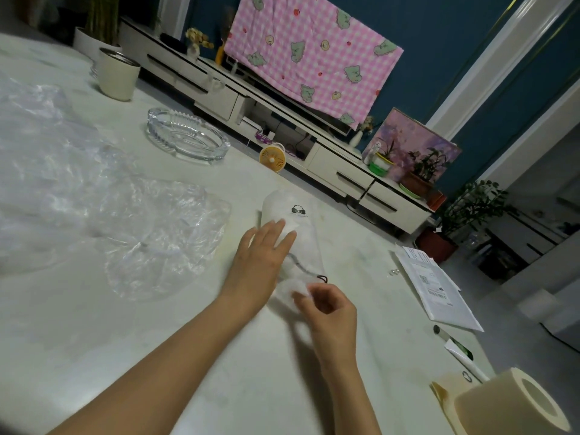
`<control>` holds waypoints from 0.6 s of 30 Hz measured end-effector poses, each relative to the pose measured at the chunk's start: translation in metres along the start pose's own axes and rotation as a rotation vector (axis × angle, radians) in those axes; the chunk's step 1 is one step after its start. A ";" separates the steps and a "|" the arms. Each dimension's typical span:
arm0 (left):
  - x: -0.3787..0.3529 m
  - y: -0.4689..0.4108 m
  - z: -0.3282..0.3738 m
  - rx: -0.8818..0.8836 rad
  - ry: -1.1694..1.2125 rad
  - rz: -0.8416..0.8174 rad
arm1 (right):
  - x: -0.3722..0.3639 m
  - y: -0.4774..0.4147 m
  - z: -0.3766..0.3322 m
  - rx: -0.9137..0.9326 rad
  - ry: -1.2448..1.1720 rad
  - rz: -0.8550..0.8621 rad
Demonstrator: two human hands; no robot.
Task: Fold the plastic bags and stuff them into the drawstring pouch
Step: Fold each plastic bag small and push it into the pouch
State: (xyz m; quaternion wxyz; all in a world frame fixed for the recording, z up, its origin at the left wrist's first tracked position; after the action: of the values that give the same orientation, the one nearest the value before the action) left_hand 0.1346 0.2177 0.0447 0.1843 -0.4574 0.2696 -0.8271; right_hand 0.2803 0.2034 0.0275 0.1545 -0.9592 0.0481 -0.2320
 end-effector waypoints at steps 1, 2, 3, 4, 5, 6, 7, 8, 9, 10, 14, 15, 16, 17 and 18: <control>-0.002 -0.002 -0.002 -0.013 0.003 0.006 | -0.003 0.000 -0.003 0.032 0.029 -0.007; -0.003 -0.005 -0.001 -0.033 0.018 -0.005 | -0.005 0.000 -0.007 0.068 0.058 -0.011; -0.001 -0.006 0.000 -0.075 0.034 0.012 | -0.006 0.001 -0.012 0.112 0.089 -0.001; 0.003 -0.004 0.005 -0.121 0.052 0.039 | -0.003 0.002 -0.017 0.170 0.132 0.035; 0.007 0.000 0.009 -0.159 0.080 0.048 | 0.004 0.006 -0.024 0.237 0.186 0.107; 0.012 0.004 0.011 -0.165 0.121 0.045 | 0.012 0.009 -0.031 0.309 0.246 0.202; 0.014 0.009 0.013 -0.174 0.154 0.025 | 0.021 0.014 -0.038 0.368 0.297 0.298; 0.018 0.014 0.014 -0.161 0.210 0.012 | 0.028 0.017 -0.042 0.408 0.331 0.367; 0.020 0.018 0.015 -0.130 0.290 0.000 | 0.029 0.018 -0.042 0.430 0.355 0.392; 0.022 0.022 0.013 -0.064 0.379 -0.013 | 0.026 0.018 -0.041 0.442 0.373 0.379; 0.027 0.031 0.030 0.004 0.511 -0.051 | 0.014 0.022 -0.055 0.563 0.466 0.348; 0.027 0.033 0.037 -0.009 0.519 -0.052 | 0.016 0.022 -0.061 0.597 0.509 0.369; 0.028 0.035 0.042 -0.028 0.501 -0.044 | 0.018 0.020 -0.069 0.623 0.549 0.387; 0.029 0.036 0.048 -0.048 0.480 -0.034 | 0.021 0.017 -0.073 0.638 0.593 0.402; 0.030 0.037 0.053 -0.061 0.469 -0.046 | 0.024 0.011 -0.078 0.639 0.632 0.411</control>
State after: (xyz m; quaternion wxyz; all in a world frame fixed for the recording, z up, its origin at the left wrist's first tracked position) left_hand 0.1669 0.1571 0.0646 0.0840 -0.2641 0.3196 -0.9061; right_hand 0.2657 0.1675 0.0998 0.4614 -0.7172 0.2070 -0.4795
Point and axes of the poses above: each hand's wrist, its own y-axis away from the middle knuckle, its own x-axis out of the back of the hand, z = x × y, the point moved 10 cm from there along -y, towards the middle knuckle, and after that the axes turned 8 degrees about y, right-handed, at the moved point
